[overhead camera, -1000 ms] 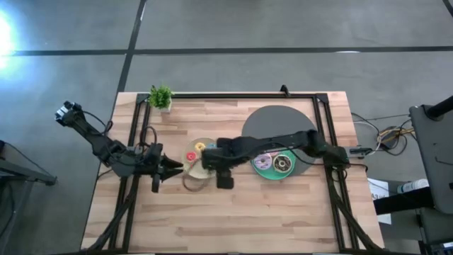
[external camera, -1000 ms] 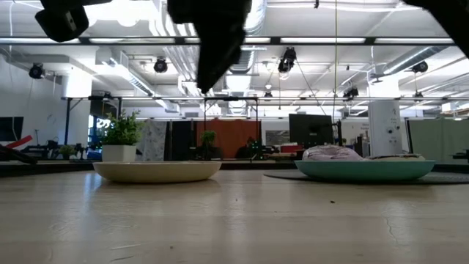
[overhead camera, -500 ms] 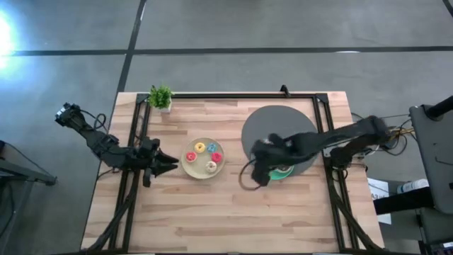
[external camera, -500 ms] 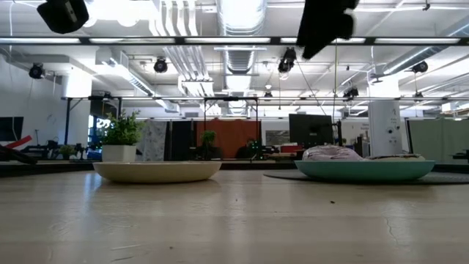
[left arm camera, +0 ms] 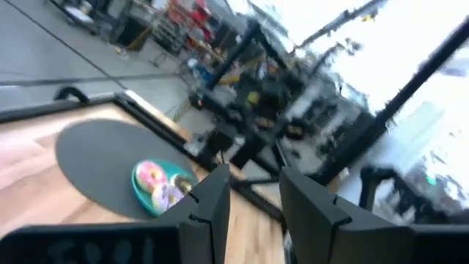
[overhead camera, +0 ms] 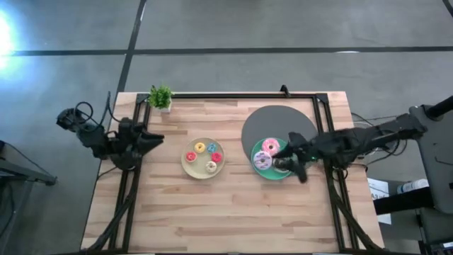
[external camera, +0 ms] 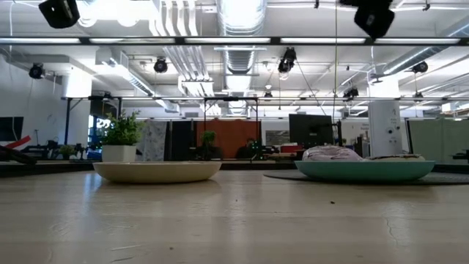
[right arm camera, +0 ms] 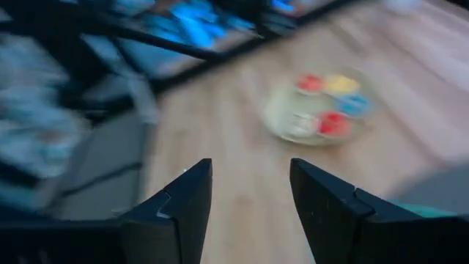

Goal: Pick & Place donuts
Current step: Return to Home Position

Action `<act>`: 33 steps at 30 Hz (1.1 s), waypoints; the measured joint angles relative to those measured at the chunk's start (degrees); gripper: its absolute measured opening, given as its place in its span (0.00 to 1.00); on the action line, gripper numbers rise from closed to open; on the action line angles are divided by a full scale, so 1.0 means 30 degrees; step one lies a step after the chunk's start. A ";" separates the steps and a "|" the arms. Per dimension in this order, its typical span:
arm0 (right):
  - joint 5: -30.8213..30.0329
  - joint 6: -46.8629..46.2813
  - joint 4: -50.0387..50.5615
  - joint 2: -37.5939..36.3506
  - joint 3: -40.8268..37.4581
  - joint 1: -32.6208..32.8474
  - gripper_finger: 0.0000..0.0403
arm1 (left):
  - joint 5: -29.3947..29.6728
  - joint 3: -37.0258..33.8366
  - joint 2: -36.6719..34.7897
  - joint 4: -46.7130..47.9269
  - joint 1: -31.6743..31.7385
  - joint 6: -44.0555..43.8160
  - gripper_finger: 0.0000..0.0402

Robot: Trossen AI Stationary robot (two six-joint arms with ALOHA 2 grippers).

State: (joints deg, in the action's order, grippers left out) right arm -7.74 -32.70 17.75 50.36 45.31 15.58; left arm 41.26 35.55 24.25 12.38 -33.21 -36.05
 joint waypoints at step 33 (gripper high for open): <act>0.3032 0.2499 -0.3369 -1.6620 -1.3941 -0.5367 0.45 | 0.3737 -0.6727 -0.2897 -0.6132 0.0015 0.2499 0.23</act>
State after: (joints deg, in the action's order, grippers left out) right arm 1.36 -25.21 7.64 0.50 3.48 -0.52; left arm 52.47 15.37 15.56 -6.01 -33.17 -28.56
